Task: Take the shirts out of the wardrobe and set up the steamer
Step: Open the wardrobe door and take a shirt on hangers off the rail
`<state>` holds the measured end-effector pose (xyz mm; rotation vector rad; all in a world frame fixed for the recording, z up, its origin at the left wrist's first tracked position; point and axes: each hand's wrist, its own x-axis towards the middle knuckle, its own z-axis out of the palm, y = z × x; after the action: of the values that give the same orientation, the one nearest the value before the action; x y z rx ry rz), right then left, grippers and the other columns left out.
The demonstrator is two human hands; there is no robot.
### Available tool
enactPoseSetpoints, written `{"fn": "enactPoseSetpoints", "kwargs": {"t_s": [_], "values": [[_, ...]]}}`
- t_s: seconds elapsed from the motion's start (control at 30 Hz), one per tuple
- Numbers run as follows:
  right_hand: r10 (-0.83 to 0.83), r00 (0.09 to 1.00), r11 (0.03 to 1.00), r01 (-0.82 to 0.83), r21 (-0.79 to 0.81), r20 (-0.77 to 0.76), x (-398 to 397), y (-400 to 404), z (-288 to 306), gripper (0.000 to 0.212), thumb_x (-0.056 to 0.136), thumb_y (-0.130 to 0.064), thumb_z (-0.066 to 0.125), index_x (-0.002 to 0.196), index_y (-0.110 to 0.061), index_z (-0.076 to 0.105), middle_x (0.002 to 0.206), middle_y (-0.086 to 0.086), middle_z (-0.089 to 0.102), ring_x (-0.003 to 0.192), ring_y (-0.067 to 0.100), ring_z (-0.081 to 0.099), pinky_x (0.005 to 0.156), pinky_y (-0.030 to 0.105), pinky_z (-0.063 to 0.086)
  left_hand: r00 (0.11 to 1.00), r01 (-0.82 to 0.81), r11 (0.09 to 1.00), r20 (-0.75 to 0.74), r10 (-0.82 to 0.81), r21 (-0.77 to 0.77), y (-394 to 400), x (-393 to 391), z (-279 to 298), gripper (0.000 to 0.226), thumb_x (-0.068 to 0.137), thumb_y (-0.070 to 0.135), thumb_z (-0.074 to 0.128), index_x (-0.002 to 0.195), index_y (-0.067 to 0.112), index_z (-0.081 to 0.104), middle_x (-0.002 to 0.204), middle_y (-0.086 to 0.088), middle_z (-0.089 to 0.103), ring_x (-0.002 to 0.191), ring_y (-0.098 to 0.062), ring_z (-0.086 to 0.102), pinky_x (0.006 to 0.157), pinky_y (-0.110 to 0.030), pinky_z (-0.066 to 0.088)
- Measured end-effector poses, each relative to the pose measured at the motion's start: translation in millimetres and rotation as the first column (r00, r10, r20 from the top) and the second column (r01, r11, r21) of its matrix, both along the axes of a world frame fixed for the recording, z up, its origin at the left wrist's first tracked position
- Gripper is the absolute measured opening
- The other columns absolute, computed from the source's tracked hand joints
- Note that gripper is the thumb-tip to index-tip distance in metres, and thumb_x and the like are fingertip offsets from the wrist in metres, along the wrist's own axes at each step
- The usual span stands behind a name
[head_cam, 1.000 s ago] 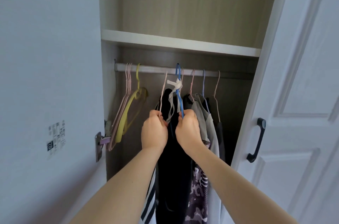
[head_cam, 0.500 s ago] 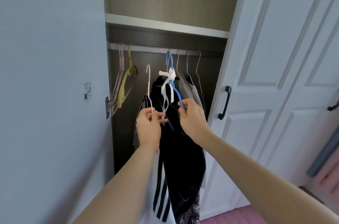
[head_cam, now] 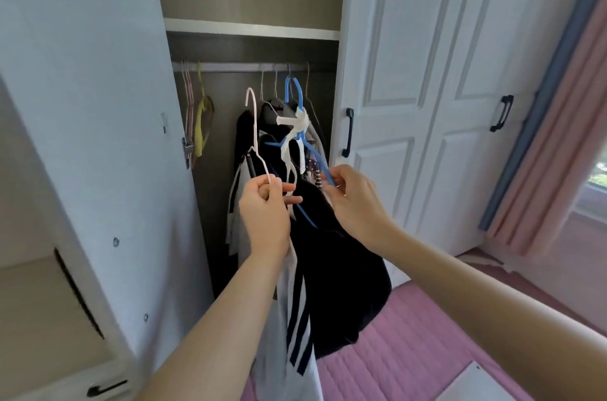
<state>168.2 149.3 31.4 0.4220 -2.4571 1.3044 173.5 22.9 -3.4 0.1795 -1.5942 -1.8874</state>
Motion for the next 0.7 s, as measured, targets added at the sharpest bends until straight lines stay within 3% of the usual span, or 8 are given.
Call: {"fn": "enactPoseSetpoints", "kwargs": {"t_s": [0.07,0.2,0.27,0.37,0.7], "values": [[-0.008,1.0,0.999,0.008,-0.037,0.009,25.3,8.4,0.5,0.012,0.097,-0.009,0.051,0.104,-0.015,0.058,0.079,-0.012,0.051,0.064,0.002,0.048,0.055,0.002,0.039,1.0,0.012,0.999,0.006,-0.012,-0.031,6.3,26.4,-0.7,0.018,0.1,0.019,0.046,0.104,0.006,0.058,0.085,-0.008,0.071,0.065,-0.021,0.07,0.062,-0.01,0.048],[-0.017,0.999,0.996,0.02,-0.087,0.037,73.2,18.5,2.6,0.015,0.094,-0.006,0.054,0.104,-0.013,0.062,0.081,-0.012,0.055,0.067,-0.001,0.049,0.055,0.002,0.039,0.999,0.034,0.996,0.023,-0.032,-0.082,19.5,80.1,-4.8,0.016,0.099,0.023,0.048,0.099,0.012,0.06,0.082,-0.002,0.073,0.064,-0.018,0.071,0.073,-0.026,0.052],[0.003,0.999,0.994,0.001,-0.107,0.033,99.3,22.1,1.7,0.015,0.094,-0.007,0.054,0.103,-0.016,0.061,0.086,-0.008,0.059,0.074,0.002,0.055,0.062,0.007,0.044,0.998,0.054,0.994,0.017,-0.052,-0.095,26.7,107.7,-6.5,0.015,0.099,0.023,0.048,0.098,0.013,0.059,0.083,-0.001,0.073,0.064,-0.018,0.071,0.073,-0.026,0.051],[0.015,0.999,0.986,-0.011,-0.164,0.029,138.3,25.0,-0.3,0.016,0.094,-0.007,0.054,0.104,-0.018,0.061,0.094,-0.005,0.063,0.086,0.006,0.061,0.079,0.025,0.054,0.997,0.075,0.991,-0.004,-0.076,-0.11,34.3,148.7,-6.3,0.014,0.099,0.023,0.048,0.098,0.012,0.057,0.083,-0.001,0.073,0.064,-0.018,0.071,0.076,-0.027,0.051],[0.011,0.999,0.979,0.0,-0.206,0.053,241.4,23.3,13.8,0.018,0.095,-0.011,0.055,0.108,-0.021,0.061,0.096,-0.009,0.064,0.089,0.006,0.062,0.086,0.032,0.056,0.996,0.086,0.984,0.032,-0.082,-0.155,34.3,248.2,2.7,0.012,0.099,0.021,0.049,0.096,0.012,0.055,0.08,0.004,0.072,0.063,-0.013,0.07,0.075,-0.029,0.052]]}}
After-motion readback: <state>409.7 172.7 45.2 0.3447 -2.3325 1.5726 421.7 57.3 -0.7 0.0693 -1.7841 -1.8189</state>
